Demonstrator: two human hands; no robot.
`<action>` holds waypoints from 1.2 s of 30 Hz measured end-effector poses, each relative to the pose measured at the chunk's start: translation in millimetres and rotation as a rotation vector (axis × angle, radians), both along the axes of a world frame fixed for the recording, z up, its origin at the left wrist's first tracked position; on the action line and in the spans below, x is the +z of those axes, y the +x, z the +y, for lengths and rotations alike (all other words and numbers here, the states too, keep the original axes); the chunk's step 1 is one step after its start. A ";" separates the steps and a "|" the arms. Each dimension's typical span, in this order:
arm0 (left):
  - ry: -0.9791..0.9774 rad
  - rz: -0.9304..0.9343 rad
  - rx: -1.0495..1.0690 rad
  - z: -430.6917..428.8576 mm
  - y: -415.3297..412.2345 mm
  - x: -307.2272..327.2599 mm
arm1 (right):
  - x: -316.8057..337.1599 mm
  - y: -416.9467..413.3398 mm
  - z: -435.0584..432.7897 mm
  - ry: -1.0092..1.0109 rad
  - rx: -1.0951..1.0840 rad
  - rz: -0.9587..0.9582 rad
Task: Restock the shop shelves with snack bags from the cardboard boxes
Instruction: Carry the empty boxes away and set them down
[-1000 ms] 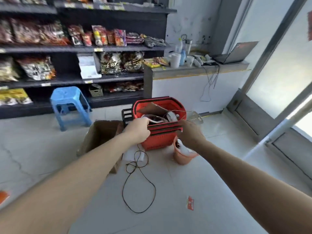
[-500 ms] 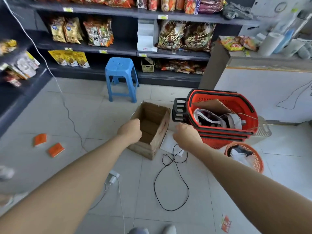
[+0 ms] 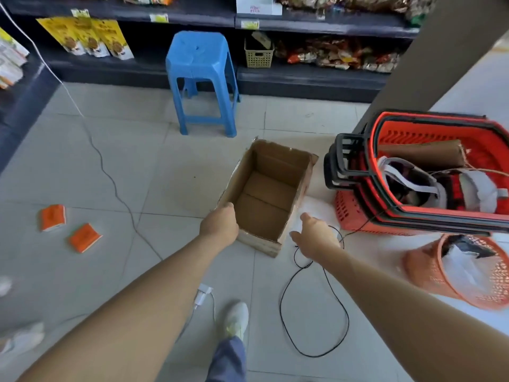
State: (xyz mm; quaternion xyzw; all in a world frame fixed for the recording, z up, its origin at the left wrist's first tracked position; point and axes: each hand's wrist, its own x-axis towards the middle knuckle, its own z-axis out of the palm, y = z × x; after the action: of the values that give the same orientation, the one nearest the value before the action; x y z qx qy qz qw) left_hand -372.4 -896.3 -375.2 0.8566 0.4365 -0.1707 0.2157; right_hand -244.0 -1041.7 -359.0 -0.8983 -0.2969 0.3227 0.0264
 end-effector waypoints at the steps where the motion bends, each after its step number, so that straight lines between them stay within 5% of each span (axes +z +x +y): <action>1: 0.003 0.012 -0.018 15.1 3.8 -17.3 | -18.3 3.2 13.0 -0.017 -0.022 0.015; 10: -0.023 0.200 -0.103 101.6 35.8 -170.4 | -166.3 33.3 82.6 -0.115 -0.251 0.092; 19: -0.019 0.146 -0.011 148.2 79.5 -252.1 | -252.4 66.1 113.2 -0.206 -0.459 0.037; 29: 0.031 0.139 0.153 183.5 96.8 -258.0 | -254.2 80.1 131.8 -0.173 -0.435 0.026; 36: 0.077 0.186 0.228 198.3 74.1 -176.3 | -177.1 71.2 147.4 -0.134 -0.319 0.038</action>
State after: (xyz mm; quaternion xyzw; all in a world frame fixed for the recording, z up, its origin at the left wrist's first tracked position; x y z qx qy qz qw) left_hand -298.4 -698.0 -551.5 0.7896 0.5552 -0.2071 0.1594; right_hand -172.8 -894.3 -536.1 -0.9276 -0.1281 0.3503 0.0230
